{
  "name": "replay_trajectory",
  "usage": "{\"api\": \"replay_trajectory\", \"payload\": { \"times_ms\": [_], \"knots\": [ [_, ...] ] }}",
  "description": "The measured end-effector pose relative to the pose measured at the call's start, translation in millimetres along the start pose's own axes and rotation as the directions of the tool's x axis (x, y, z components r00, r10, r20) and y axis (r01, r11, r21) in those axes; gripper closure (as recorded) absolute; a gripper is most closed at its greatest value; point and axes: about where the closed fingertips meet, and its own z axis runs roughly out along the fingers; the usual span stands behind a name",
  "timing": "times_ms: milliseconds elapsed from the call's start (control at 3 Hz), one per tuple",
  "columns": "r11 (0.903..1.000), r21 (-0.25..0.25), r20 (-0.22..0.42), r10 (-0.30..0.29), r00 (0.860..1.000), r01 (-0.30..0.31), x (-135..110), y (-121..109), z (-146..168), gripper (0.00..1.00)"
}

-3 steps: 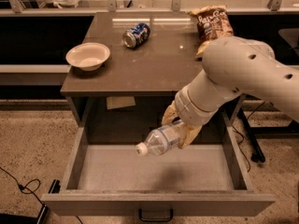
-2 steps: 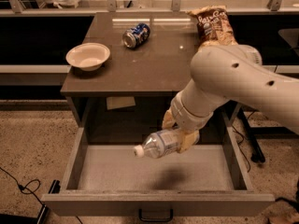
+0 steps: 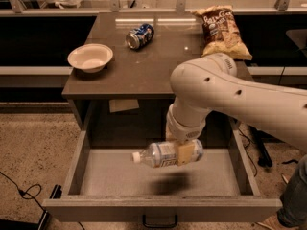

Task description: Place blue plastic bottle into top drawer

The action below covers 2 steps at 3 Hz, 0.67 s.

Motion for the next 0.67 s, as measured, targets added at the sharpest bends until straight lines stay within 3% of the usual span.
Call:
{"api": "replay_trajectory", "payload": {
  "times_ms": [333,667],
  "knots": [
    [0.9921,-0.032,-0.028,0.12,0.992,-0.121,6,7,19,1.0],
    [0.988,-0.039,-0.054,0.147,0.988,-0.149,12,11,33,1.0]
  ]
}}
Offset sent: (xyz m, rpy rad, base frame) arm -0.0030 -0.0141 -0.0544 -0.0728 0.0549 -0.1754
